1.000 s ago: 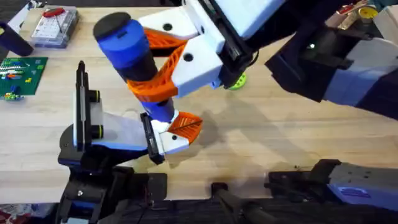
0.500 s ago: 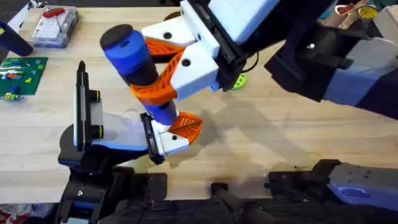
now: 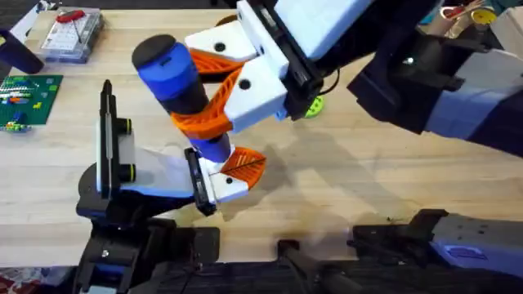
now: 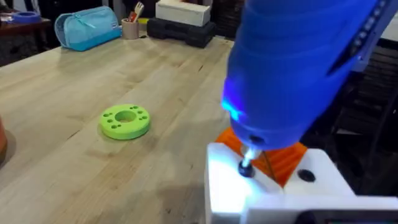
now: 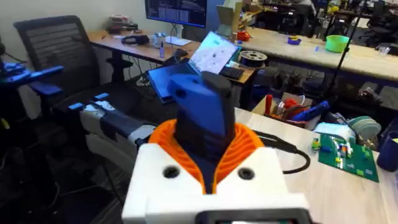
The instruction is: Pick up the gripper from the table and insert it into the empty holder that is missing its gripper. Then pick up a screw, insert it into the mounting hole, and use the screwdriver to tighten it. Finally, clean up the table by picking up the vegetable and placing it into the bucket.
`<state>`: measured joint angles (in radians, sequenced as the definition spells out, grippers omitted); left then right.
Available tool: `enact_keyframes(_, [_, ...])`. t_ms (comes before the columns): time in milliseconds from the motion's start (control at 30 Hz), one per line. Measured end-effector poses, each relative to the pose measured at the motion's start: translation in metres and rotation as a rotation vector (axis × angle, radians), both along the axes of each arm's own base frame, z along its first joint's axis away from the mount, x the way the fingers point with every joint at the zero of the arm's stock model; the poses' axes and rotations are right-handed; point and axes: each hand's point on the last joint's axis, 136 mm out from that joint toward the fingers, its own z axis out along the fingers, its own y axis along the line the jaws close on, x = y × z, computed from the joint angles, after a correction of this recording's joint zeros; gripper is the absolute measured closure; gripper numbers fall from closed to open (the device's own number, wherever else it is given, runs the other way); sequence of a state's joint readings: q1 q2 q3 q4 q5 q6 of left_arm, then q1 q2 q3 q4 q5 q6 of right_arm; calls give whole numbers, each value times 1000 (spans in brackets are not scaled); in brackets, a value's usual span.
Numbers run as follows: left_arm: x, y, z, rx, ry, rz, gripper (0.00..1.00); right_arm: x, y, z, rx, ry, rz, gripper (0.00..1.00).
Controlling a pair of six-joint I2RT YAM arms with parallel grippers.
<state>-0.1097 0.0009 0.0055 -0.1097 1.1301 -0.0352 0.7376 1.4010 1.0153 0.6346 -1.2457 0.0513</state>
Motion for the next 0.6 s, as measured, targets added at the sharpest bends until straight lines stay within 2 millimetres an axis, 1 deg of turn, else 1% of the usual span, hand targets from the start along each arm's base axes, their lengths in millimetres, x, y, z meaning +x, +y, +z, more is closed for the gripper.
enact_keyframes(600, [0, 0, 0, 0, 0, 1, 986, 1, 1, -3, -19, 18, -3, 959])
